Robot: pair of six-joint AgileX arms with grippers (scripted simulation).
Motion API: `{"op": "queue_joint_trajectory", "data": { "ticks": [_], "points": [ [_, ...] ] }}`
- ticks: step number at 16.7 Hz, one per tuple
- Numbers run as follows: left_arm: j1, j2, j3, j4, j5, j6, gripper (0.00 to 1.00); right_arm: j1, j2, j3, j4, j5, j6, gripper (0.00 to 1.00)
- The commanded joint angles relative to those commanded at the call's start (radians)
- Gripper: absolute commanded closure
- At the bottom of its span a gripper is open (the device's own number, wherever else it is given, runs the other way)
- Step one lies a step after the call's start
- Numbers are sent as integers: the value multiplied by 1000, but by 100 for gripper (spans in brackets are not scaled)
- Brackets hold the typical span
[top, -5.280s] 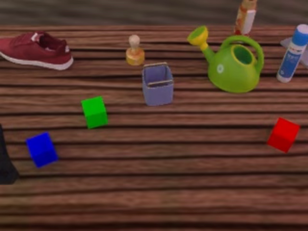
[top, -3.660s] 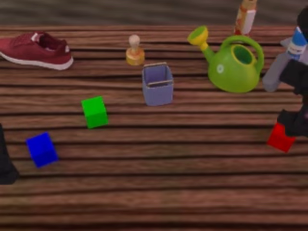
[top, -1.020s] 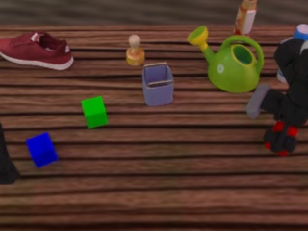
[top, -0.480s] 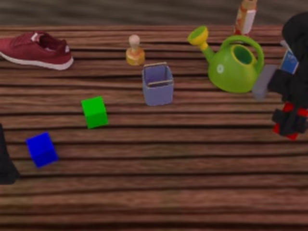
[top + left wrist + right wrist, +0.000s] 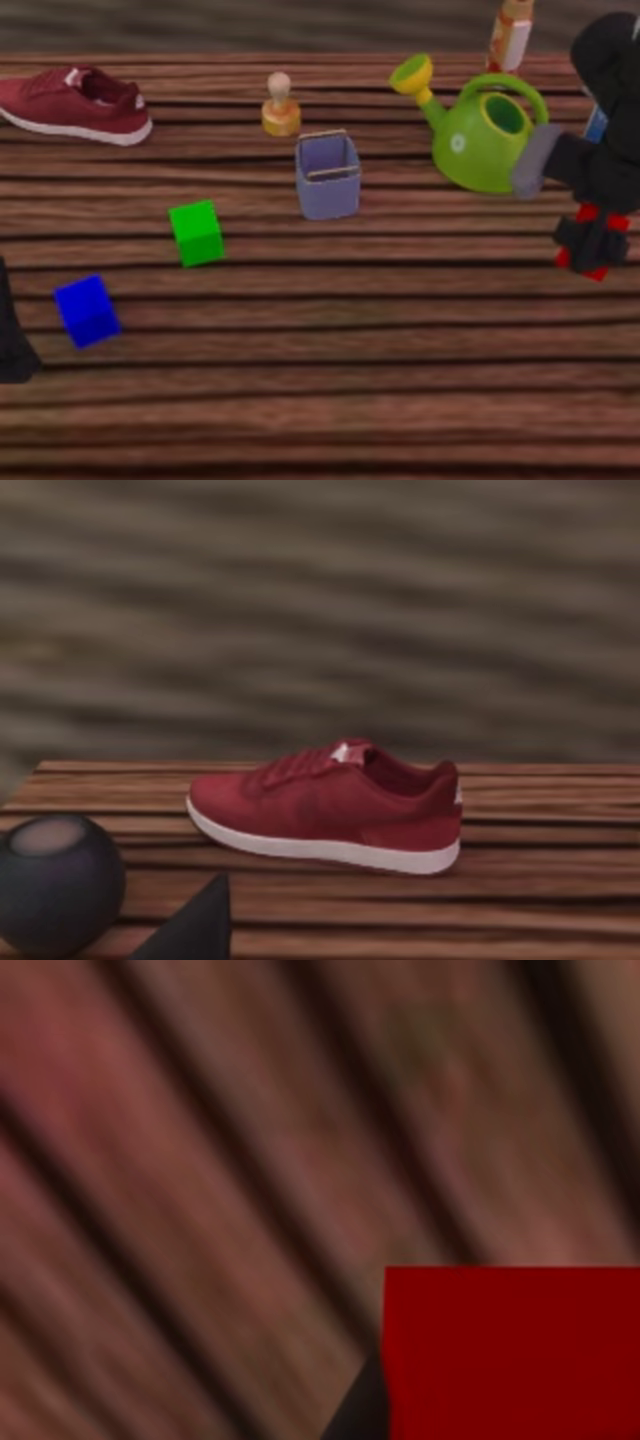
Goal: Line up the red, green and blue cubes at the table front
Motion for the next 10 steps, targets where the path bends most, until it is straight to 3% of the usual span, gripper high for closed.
{"op": "queue_joint_trajectory", "data": {
  "ticks": [4, 10],
  "points": [
    [0, 0, 0, 0, 0, 0, 0, 186, 79, 138, -64, 1, 59, 100],
    [0, 0, 0, 0, 0, 0, 0, 599, 224, 400, -191, 0, 198, 100]
  ]
}}
